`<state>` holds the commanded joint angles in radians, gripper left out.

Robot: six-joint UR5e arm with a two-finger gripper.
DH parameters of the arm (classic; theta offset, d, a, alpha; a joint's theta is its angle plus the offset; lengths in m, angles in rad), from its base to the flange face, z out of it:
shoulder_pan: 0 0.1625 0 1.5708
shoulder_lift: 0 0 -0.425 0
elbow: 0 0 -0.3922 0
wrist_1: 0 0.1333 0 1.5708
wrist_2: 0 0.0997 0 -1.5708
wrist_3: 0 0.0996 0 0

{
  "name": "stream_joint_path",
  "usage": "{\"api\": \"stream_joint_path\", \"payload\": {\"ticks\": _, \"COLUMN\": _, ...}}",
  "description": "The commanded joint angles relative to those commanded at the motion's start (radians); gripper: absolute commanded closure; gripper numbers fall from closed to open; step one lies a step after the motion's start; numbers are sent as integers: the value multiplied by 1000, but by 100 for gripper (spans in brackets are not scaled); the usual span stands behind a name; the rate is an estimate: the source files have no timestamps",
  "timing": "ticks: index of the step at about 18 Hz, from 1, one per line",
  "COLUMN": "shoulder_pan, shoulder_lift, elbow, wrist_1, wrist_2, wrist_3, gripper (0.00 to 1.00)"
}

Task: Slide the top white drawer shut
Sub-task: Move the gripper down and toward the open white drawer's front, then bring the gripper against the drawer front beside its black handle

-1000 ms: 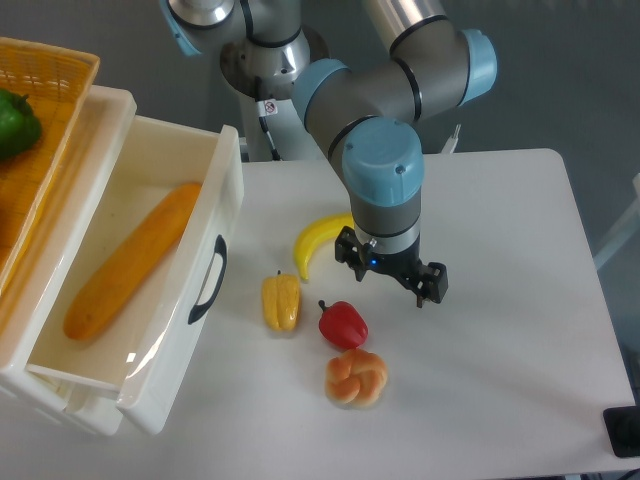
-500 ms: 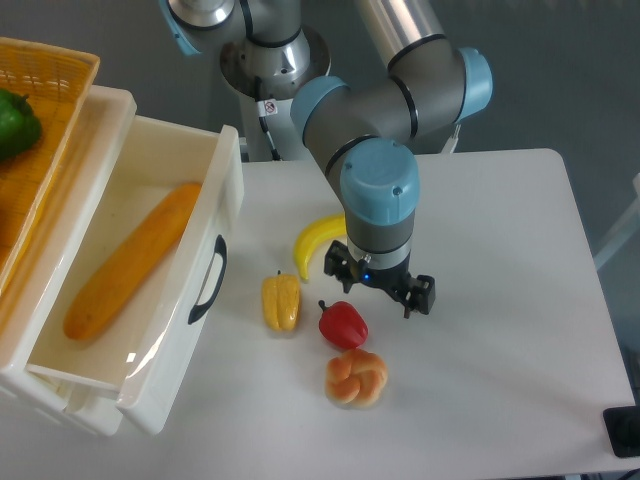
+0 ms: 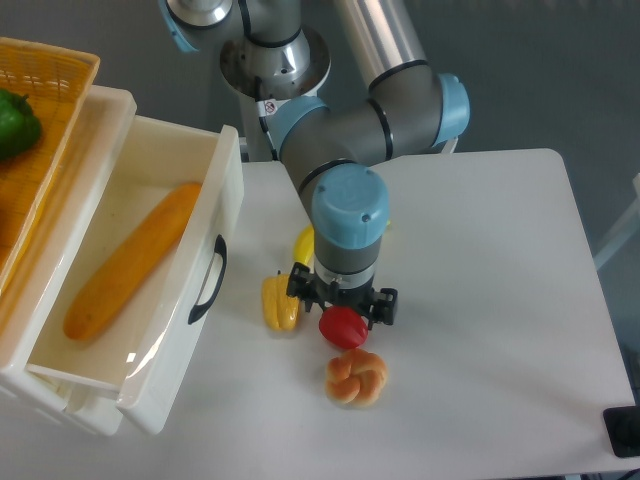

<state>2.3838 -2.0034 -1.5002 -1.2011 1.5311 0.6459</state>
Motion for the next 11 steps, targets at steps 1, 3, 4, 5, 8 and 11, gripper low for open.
{"api": "stream_joint_path", "payload": {"ticks": 1, "shoulder_pan": 0, "shoulder_lift": 0, "elbow": 0, "wrist_1": 0, "wrist_2": -29, "wrist_3": -23, "gripper": 0}}
{"api": "stream_joint_path", "payload": {"ticks": 3, "shoulder_pan": -2, "shoulder_lift": 2, "elbow": -3, "wrist_1": -2, "wrist_2": -46, "wrist_3": -60, "gripper": 0}}
{"api": "stream_joint_path", "payload": {"ticks": 4, "shoulder_pan": -3, "shoulder_lift": 2, "elbow": -5, "wrist_1": -3, "wrist_2": -48, "wrist_3": -63, "gripper": 0}}
{"api": "stream_joint_path", "payload": {"ticks": 5, "shoulder_pan": -12, "shoulder_lift": 2, "elbow": -8, "wrist_1": -3, "wrist_2": -58, "wrist_3": -64, "gripper": 0}}
{"api": "stream_joint_path", "payload": {"ticks": 8, "shoulder_pan": -20, "shoulder_lift": -2, "elbow": -11, "wrist_1": -5, "wrist_2": -92, "wrist_3": -91, "gripper": 0}}
{"api": "stream_joint_path", "payload": {"ticks": 11, "shoulder_pan": -31, "shoulder_lift": -6, "elbow": -18, "wrist_1": -5, "wrist_2": -101, "wrist_3": -97, "gripper": 0}}
